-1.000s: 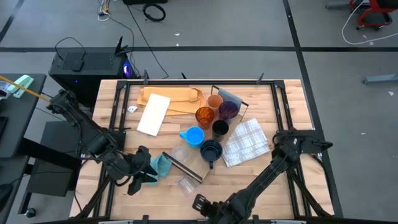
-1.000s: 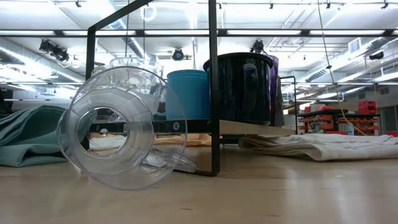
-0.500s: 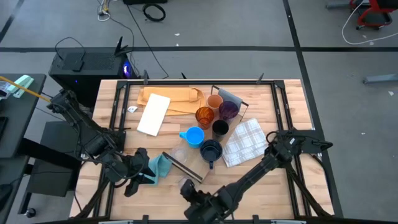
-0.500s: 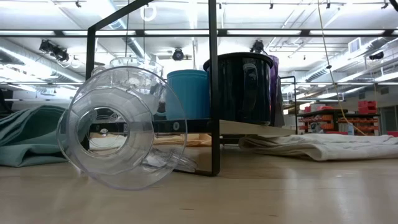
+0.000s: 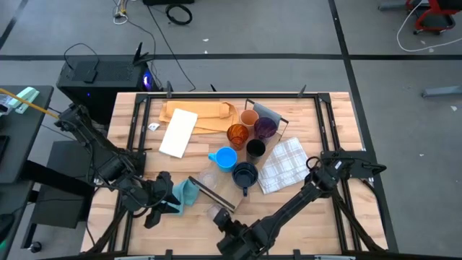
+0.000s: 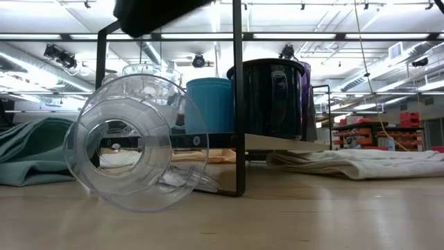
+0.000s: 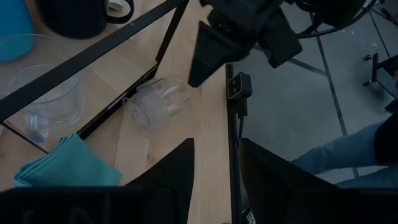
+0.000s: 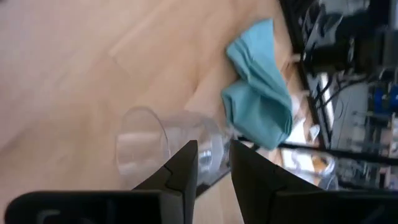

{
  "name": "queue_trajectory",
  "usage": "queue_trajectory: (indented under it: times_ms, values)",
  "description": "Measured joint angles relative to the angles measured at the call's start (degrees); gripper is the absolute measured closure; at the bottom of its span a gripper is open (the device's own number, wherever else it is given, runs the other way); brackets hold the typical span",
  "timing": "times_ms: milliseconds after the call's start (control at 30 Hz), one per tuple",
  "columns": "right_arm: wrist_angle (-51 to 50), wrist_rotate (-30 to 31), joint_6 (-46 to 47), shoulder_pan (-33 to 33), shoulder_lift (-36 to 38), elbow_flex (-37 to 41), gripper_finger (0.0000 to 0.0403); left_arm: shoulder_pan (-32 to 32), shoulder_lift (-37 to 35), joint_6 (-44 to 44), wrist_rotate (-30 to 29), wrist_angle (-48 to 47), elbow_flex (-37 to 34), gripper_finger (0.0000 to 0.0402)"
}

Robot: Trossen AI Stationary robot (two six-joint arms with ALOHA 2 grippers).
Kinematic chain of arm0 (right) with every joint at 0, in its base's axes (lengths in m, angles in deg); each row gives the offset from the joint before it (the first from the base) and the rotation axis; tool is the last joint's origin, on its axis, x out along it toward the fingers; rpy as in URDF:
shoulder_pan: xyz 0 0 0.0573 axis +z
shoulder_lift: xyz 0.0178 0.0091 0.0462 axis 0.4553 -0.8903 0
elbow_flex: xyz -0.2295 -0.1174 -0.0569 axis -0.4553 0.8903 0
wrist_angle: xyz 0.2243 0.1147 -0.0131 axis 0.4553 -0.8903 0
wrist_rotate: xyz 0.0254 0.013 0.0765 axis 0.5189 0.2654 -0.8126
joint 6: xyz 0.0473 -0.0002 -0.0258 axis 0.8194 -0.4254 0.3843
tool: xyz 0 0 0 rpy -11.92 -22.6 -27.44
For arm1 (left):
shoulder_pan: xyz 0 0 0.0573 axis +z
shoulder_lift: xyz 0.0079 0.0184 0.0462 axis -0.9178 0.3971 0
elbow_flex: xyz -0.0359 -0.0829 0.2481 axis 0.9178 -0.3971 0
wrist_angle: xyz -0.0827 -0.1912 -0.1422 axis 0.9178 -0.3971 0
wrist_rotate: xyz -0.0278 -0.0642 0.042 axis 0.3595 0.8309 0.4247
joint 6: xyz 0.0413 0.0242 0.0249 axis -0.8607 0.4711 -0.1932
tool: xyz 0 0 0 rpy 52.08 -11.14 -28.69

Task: Stack small to large cups/mugs on shelf
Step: Put the transparent mug on the shelf

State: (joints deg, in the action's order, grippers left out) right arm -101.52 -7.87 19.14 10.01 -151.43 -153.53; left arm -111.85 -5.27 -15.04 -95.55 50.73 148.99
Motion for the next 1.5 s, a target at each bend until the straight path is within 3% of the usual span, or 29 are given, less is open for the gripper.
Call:
queue_trajectory:
  times_ms: [133, 333, 567, 933, 1167, 1500]
  values:
    - [-1.8, -0.3, 0.5, -1.0, 0.0, 0.0, 0.0313, 0.0, 0.0, -1.0, -0.4, -1.3, 0.0, 0.0273]
    - [-1.9, -9.9, 0.4, -2.6, 0.0, 0.3, 0.0311, 0.1, 0.0, -1.9, -1.5, -2.1, 0.0, 0.0270]
    - [-1.9, -14.5, -2.0, -2.4, 0.3, 1.4, 0.0289, 0.1, 0.0, -2.7, -1.9, -2.9, 0.0, 0.0274]
    - [-2.1, -12.4, -3.5, -2.6, 2.1, 0.2, 0.0263, 0.1, 0.0, -2.8, -2.7, -3.6, 0.0, 0.0269]
    - [-7.9, -18.7, -3.1, -2.4, 2.8, 0.1, 0.0265, 0.1, 0.0, -2.9, -2.9, -3.9, 0.0, 0.0275]
    - [-8.0, -19.3, -4.0, -2.5, 2.8, 1.6, 0.0266, 0.1, 0.0, -3.2, -4.0, -4.3, 0.0, 0.0271]
